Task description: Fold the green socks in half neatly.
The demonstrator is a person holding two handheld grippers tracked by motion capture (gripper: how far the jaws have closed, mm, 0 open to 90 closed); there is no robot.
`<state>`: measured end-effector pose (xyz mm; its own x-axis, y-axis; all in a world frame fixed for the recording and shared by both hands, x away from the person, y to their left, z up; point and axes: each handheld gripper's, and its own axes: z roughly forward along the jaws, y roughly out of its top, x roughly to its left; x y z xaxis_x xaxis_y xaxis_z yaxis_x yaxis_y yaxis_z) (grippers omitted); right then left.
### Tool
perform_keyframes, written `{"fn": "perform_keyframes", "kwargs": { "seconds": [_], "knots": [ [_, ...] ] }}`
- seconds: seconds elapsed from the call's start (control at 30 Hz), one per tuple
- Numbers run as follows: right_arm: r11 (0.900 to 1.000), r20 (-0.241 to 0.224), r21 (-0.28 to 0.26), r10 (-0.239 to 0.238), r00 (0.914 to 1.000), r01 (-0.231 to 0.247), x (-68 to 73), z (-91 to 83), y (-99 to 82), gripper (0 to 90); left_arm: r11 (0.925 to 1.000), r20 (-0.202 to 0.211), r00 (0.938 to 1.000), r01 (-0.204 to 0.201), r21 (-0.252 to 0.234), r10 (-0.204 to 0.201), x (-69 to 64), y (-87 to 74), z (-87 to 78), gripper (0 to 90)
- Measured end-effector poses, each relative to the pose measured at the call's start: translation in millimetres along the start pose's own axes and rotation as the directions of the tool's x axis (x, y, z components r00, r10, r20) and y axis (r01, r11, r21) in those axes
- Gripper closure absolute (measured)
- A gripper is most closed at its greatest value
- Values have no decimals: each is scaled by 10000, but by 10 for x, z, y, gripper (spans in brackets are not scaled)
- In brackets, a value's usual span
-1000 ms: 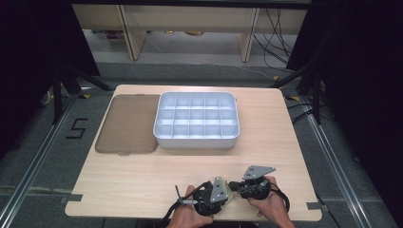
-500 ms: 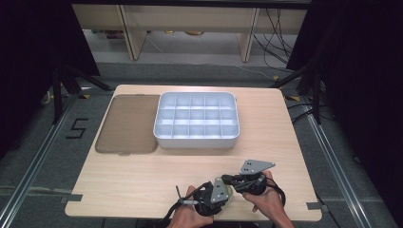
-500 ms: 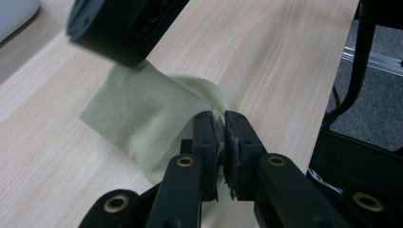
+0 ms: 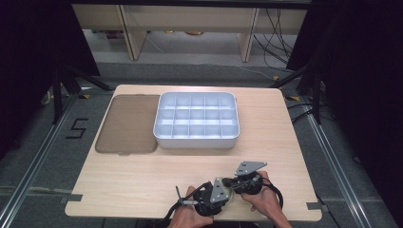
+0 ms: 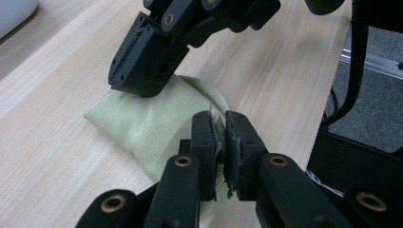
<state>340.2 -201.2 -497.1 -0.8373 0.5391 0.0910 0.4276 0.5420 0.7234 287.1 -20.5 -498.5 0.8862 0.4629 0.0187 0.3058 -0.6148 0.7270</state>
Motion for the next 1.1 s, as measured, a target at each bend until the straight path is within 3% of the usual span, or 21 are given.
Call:
{"fn": "perform_keyframes", "kwargs": {
  "seconds": [0.1,0.23,0.27,0.3,0.33,0.5,0.53,0.67,0.77,0.93,1.1],
  "knots": [
    [10000,73,34,85,9999,-85,1,-1,-4,887,9999,194,9998,49,-131,-46,2,5,-11,780],
    [9999,42,71,151,9999,-151,12,-5,-5,887,9985,404,9983,425,-352,-411,41,8,-115,770],
    [9999,27,62,143,9999,-143,13,-4,-5,888,9935,621,9940,945,-633,-906,65,-15,-179,771],
    [9999,27,62,143,9999,-143,13,-4,-5,888,9935,621,9940,945,-633,-906,65,-15,-179,771],
    [9999,43,65,146,9999,-146,13,-5,-6,887,9871,794,9878,1398,-780,-1337,102,-44,-244,772],
    [9999,55,64,137,9999,-138,15,-5,-6,887,9822,884,9828,1691,-814,-1619,179,-61,-315,796],
    [9999,98,60,113,9999,-113,17,-2,-7,887,9790,1001,9793,1849,-855,-1762,150,-47,-280,799],
    [9999,113,58,105,9999,-106,18,-2,-7,888,9848,980,9830,1616,-638,-1550,104,-17,-190,806],
    [9999,110,59,131,9999,-132,19,-3,-9,887,9957,839,9922,925,-4,-921,46,-24,-70,807],
    [9996,52,93,264,9996,-265,32,-8,-11,886,9962,639,9942,860,121,-866,39,-43,-33,819],
    [9999,204,-4,168,9997,-168,14,-13,-3,861,9972,762,9943,747,36,-748,46,-51,-25,821]
  ]
}}
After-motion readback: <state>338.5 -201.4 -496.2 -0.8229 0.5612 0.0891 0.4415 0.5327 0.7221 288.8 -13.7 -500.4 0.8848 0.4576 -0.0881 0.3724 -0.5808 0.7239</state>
